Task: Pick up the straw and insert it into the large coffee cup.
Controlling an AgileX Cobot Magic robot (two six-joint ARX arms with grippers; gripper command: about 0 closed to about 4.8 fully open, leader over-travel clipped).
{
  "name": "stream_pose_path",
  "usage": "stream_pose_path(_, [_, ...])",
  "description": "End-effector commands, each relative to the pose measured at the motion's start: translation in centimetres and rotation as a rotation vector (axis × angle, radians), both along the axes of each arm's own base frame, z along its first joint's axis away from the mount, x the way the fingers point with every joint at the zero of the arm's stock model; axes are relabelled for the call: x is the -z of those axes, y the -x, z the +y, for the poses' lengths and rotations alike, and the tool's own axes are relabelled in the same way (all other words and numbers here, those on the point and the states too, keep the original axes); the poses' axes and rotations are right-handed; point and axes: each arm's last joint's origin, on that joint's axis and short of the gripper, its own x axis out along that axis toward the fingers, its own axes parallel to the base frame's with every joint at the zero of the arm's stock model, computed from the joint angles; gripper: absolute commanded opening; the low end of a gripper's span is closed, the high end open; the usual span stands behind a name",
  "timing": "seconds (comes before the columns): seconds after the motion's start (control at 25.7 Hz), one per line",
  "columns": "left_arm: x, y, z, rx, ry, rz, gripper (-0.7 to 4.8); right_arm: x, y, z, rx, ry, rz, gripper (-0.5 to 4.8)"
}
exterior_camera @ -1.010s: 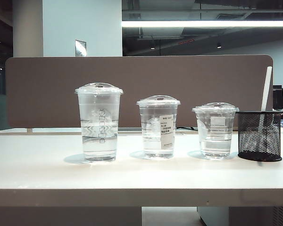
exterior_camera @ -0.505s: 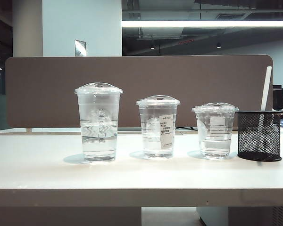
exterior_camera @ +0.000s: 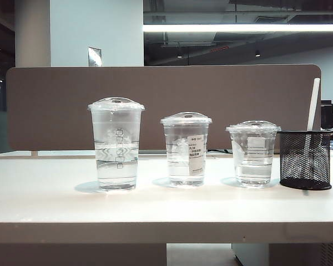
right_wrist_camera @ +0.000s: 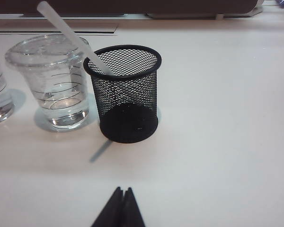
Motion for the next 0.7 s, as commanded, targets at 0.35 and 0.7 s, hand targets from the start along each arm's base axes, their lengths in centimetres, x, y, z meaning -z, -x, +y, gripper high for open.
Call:
stream_pose_path(0.35, [-0.3,-0.1,0.0,0.008,0.003,-0.03,-0.01,-0.2,-0.1,0.0,-0.008,-0.004,-0.036,-0.01])
stream_pose_path(0.7, [-1.4,-1.1,0.4,-0.206,-0.049,-0.184,-0.01,-6.6,1.5,-0.3,0.084,-0.183,-0.197,-0.05])
